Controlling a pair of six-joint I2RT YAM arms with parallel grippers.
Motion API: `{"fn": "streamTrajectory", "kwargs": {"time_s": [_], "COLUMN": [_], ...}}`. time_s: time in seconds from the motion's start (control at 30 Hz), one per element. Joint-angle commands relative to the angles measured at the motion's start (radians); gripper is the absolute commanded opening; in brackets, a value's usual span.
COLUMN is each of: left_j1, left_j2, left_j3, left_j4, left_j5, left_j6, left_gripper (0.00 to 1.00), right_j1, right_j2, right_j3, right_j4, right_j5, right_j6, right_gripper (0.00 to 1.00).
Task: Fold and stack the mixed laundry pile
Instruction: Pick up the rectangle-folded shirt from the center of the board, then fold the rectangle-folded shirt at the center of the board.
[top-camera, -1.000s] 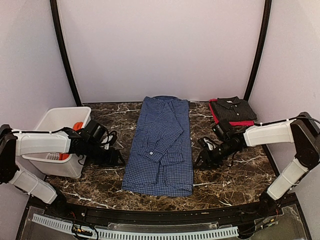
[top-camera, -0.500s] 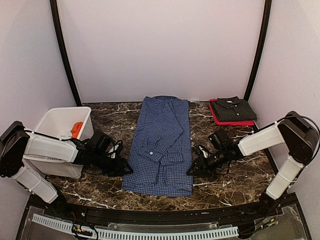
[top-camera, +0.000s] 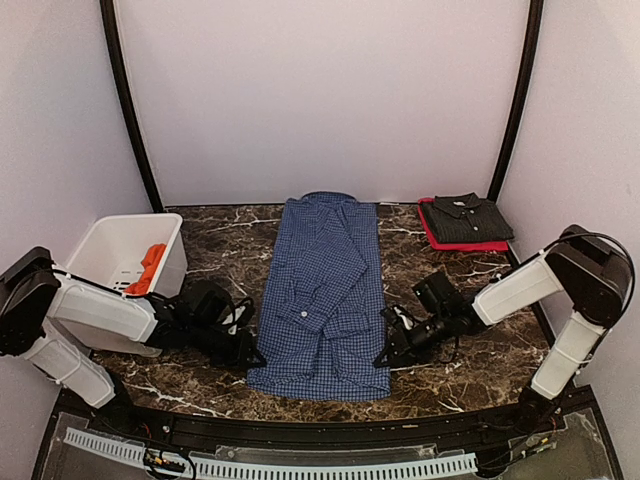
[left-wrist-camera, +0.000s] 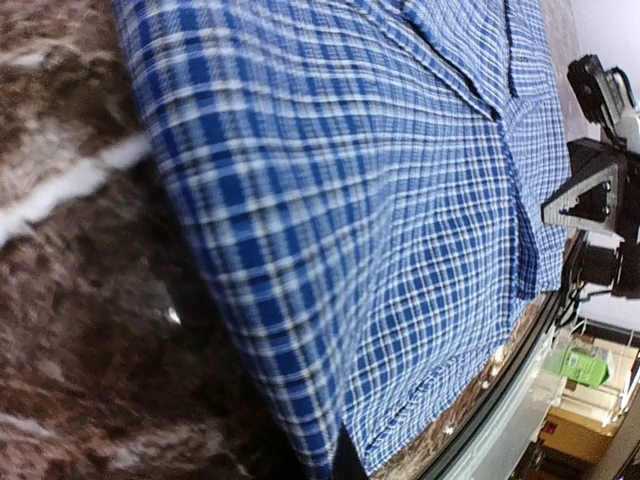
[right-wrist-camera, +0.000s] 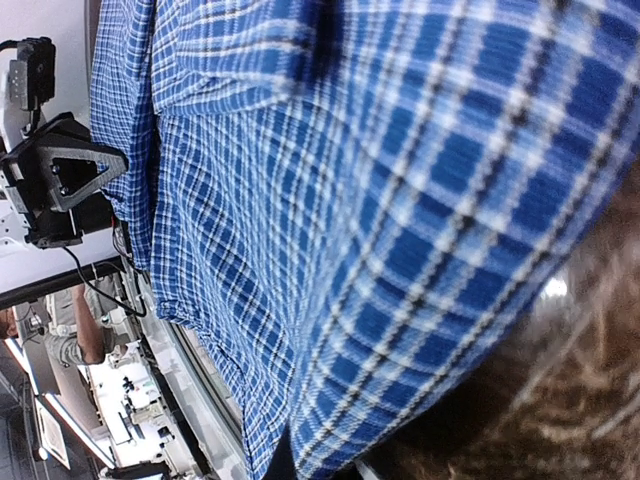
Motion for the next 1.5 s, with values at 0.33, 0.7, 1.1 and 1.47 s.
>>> {"fn": "streamTrajectory", "kwargs": {"time_s": [0.33, 0.7, 1.1, 1.47], "left_j1": [-0.166, 0.04, 0.266, 0.345], "left_j2": [-0.273, -0.113, 0.335, 0.591], "left_j3": [0.002, 0.24, 0.571, 0.733], "left_j4": [-0.069, -0.061, 0.083, 0.146], "left_j5": [-0.101, -0.071, 0.042, 0.047], "left_j6": [-0.061, 0.093, 0.166, 0.167], "left_gripper": [0.0, 0.0, 0.0, 0.04], "right_j1": [0.067, -0.091, -0.272, -0.315], "right_j2": [-0.32, -0.231, 0.219, 0.434], "right_j3": [-0.039, 0.2, 0.6, 0.743], "right_j4": [-0.1, -0.208, -0.145, -0.11], "right_j5": [0.106, 0.118, 0.068, 0.067], "right_j6": [-0.04, -0.189, -0.254, -0.23], "right_gripper": [0.0, 0.0, 0.0, 0.0]}}
